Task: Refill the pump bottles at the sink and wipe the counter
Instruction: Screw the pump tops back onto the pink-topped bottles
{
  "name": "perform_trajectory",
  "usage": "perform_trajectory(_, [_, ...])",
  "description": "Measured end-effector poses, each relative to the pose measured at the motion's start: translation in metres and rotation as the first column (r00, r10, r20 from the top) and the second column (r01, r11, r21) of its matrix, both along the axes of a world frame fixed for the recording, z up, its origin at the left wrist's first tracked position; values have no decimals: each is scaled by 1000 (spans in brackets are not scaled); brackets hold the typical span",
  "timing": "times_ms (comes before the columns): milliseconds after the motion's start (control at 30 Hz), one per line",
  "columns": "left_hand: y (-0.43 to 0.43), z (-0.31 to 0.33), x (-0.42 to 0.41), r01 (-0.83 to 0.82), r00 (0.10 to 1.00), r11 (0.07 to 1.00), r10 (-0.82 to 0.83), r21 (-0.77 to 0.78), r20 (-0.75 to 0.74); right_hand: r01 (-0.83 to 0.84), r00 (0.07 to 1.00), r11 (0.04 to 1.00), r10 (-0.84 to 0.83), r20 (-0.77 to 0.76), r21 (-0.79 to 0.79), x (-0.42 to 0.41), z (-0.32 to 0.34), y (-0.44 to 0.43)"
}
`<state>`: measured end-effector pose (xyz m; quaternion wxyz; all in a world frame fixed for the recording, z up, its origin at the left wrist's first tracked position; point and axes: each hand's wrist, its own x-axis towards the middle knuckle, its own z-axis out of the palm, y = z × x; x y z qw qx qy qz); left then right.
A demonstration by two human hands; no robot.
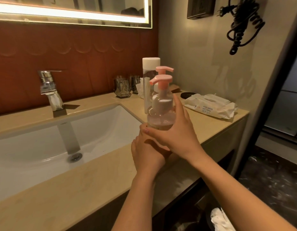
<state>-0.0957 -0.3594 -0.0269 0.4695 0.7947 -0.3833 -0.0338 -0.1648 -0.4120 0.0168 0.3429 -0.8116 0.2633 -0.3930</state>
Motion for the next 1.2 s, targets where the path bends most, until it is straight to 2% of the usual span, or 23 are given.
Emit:
perform_trajectory(167, [-1, 2, 1, 67, 994, 991, -77, 120, 76, 109, 989, 993, -112, 97, 38, -5, -21, -6])
perform_trajectory(267, [-1, 2, 0, 104, 990, 985, -115, 134, 76, 121, 988, 991, -126, 93, 55, -4, -28, -13])
perform_trajectory(400, [1, 2, 0, 66, 994, 966, -86, 250, 70, 171, 981, 983, -175, 80, 63, -2, -31, -33])
perform_trajectory(867, [-7, -2, -4, -124, 987, 962, 95, 244, 128, 251, 968, 964, -252, 4, 81, 17, -33, -85])
perform_trajectory(1000, [-5, 0, -7, -115, 974, 924, 33, 365, 223, 226, 972, 967, -231, 30, 117, 20, -32, -84])
perform_trajectory(1100, [-4, 5, -11, -117, 987, 944, 75, 308, 144, 195, 977, 968, -205, 51, 157, 19, -33, -84])
perform_trajectory(1200, [-1, 7, -13, -112, 987, 939, 66, 326, 148, 150, 985, 970, -164, 57, 193, 16, -31, -82])
